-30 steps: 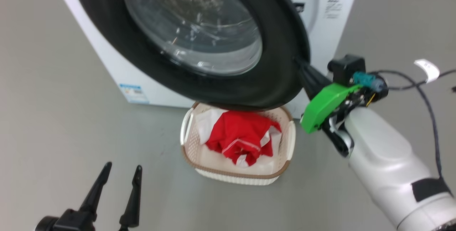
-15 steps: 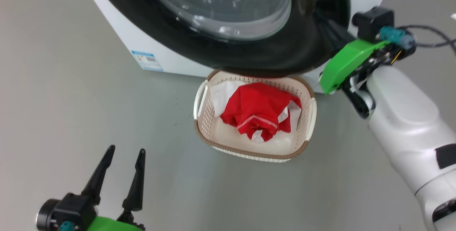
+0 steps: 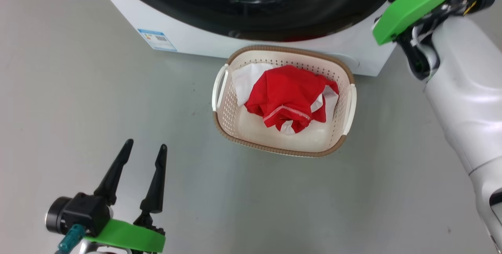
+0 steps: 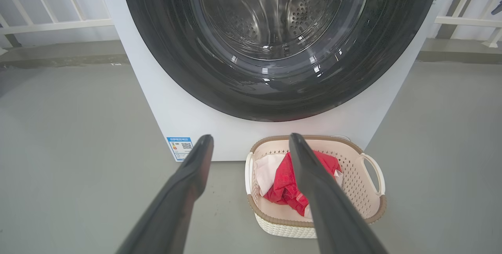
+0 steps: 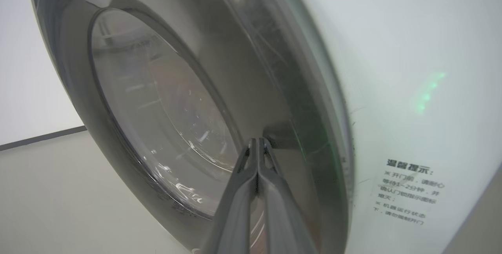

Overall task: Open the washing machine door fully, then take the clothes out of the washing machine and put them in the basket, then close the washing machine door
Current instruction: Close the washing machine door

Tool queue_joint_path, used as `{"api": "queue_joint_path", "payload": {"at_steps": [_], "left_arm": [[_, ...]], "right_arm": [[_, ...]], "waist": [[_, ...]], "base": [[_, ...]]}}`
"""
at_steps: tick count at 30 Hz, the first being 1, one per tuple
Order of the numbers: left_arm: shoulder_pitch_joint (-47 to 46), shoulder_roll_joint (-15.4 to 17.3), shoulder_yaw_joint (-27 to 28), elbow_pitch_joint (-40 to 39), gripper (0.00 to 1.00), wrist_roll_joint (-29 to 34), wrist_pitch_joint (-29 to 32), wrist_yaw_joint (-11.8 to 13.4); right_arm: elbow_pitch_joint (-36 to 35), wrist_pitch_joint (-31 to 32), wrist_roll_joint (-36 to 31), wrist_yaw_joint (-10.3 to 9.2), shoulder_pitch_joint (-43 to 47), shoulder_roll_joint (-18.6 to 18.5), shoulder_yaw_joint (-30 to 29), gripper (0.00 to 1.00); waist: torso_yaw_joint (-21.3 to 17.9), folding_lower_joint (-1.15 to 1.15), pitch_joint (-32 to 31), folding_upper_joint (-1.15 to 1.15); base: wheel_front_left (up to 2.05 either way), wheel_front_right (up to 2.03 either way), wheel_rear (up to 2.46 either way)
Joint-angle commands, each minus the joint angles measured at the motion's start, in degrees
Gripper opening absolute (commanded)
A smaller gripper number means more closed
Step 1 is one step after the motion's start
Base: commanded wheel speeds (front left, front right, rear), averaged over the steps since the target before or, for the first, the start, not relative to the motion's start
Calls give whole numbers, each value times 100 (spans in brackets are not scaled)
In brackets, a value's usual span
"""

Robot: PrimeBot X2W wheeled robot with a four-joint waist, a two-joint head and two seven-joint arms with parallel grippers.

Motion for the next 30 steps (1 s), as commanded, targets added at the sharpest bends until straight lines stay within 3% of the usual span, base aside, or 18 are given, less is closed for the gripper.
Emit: {"api": "queue_joint_path", "payload": {"at_steps": [1, 10, 17, 19, 21, 22, 30], "left_arm": [[-161, 185, 160, -93, 100, -75, -70, -32], [-294, 272, 107, -2, 100, -136, -70, -32], [-352, 321, 62, 2, 100, -383, -70, -32], [-363, 325, 54, -14, 100, -497, -70, -32], [-367, 320, 11, -44, 100, -713, -70, -32], [-363, 340, -15, -51, 100, -784, -70, -32], [-305, 415, 70, 101, 100, -898, -70, -32]], "right_arm": [[-53, -37, -65, -6, -257, 83, -172, 0], [180, -37, -606, -6, -496, 278, -946, 0], [-299, -37, -914, -6, -160, 479, -1108, 0], [-489, -37, -961, -6, 2, 515, -1090, 37], [-694, -37, -985, -6, 203, 543, -1045, 96], [-804, -37, -984, -6, 317, 553, -1029, 100], [-1548, -37, -1039, -6, 1250, 586, -1041, 100]], "waist": [[18, 0, 118, 0], [28, 0, 240, 0], [-138, 0, 179, 0], [-221, 0, 124, 0], [-311, 0, 51, 0], [-361, 0, 7, 0], [-776, 0, -396, 0]], "base": [[0, 0, 0], [0, 0, 0], [0, 0, 0], [0, 0, 0], [0, 0, 0], [0, 0, 0], [0, 0, 0]]}}
